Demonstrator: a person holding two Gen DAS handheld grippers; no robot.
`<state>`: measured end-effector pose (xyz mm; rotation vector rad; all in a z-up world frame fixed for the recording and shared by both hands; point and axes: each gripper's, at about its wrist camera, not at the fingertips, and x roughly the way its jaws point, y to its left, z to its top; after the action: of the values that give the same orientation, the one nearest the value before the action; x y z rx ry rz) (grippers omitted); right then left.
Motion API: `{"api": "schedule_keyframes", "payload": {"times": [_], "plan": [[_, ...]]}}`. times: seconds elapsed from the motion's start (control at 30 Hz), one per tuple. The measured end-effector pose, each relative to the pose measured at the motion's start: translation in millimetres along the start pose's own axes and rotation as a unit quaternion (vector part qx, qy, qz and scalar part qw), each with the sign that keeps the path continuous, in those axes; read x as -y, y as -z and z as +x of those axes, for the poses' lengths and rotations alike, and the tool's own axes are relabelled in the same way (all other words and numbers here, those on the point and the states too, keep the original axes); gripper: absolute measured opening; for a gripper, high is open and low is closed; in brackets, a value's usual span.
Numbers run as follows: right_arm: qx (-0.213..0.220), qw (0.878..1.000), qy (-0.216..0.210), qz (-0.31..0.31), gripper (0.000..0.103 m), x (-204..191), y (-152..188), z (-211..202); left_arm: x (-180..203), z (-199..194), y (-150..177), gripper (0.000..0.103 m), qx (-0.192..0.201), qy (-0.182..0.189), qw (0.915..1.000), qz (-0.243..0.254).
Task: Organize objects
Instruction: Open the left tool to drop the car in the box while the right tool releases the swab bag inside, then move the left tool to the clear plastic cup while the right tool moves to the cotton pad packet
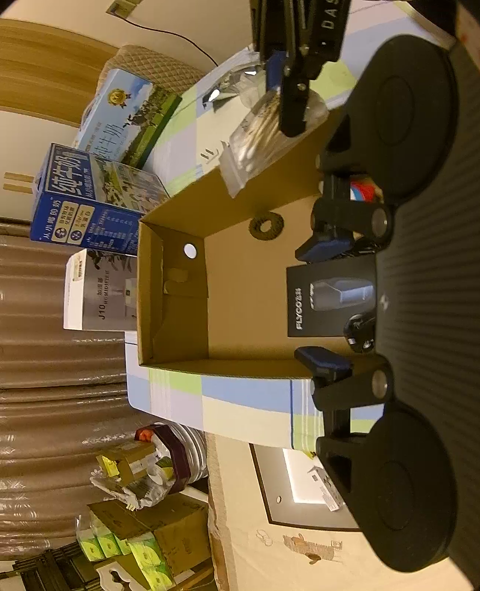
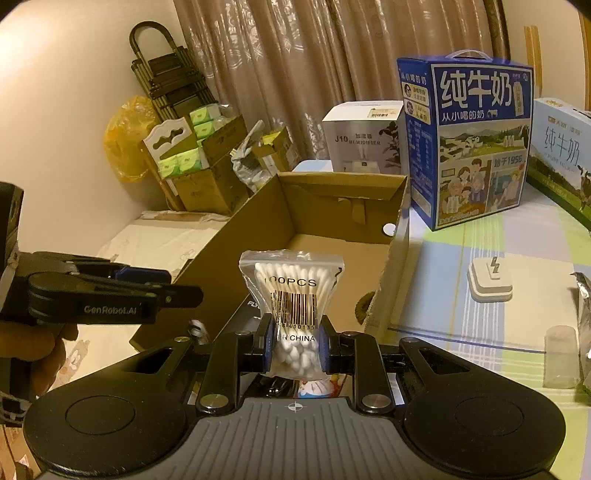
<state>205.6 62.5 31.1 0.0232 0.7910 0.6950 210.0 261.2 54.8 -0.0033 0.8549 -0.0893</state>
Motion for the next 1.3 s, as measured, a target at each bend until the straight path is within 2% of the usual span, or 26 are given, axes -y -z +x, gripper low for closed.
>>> {"api": "schedule_keyframes", "payload": {"times": [0.17, 0.27, 0.33, 0.43, 0.63, 0.83, 0.9, 0.97, 1.17, 1.3], "plan": [[0.008, 1.0, -0.005, 0.004, 0.021, -5, -4, 2, 0, -2, 4, 0.048, -0.002, 0.002, 1.0, 0.0], [0.022, 0.999, -0.033, 0.017, 0.023, -3, -6, 3, 0, -5, 7, 0.053, 0.0, 0.001, 1.0, -0.002], [0.034, 0.999, -0.027, 0.02, 0.042, -3, -5, 0, 1, -6, 9, 0.053, -0.003, 0.003, 1.0, -0.004], [0.05, 0.998, -0.025, 0.028, 0.054, 0, -3, -6, 1, -10, 12, 0.053, -0.003, 0.003, 1.0, -0.003], [0.049, 0.998, -0.017, 0.037, 0.057, 8, 5, -23, 7, -16, 17, 0.055, -0.002, 0.004, 0.9999, -0.009], [0.041, 0.997, 0.004, 0.061, 0.057, 24, 27, -50, 19, -31, 23, 0.059, 0.006, 0.01, 0.9998, -0.013], [0.043, 0.996, 0.014, 0.076, 0.057, 31, 36, -63, 27, -38, 24, 0.063, 0.01, 0.012, 0.9998, -0.013], [0.048, 0.995, 0.022, 0.091, 0.058, 39, 47, -77, 35, -44, 25, 0.073, 0.015, 0.017, 0.9997, -0.013], [0.059, 0.99, 0.056, 0.116, 0.058, 64, 78, -126, 73, -63, 26, 0.083, 0.032, 0.036, 0.9988, 0.001], [0.077, 0.982, 0.086, 0.149, 0.058, 90, 94, -165, 103, -71, 24, 0.086, 0.039, 0.051, 0.9978, 0.016]]}}
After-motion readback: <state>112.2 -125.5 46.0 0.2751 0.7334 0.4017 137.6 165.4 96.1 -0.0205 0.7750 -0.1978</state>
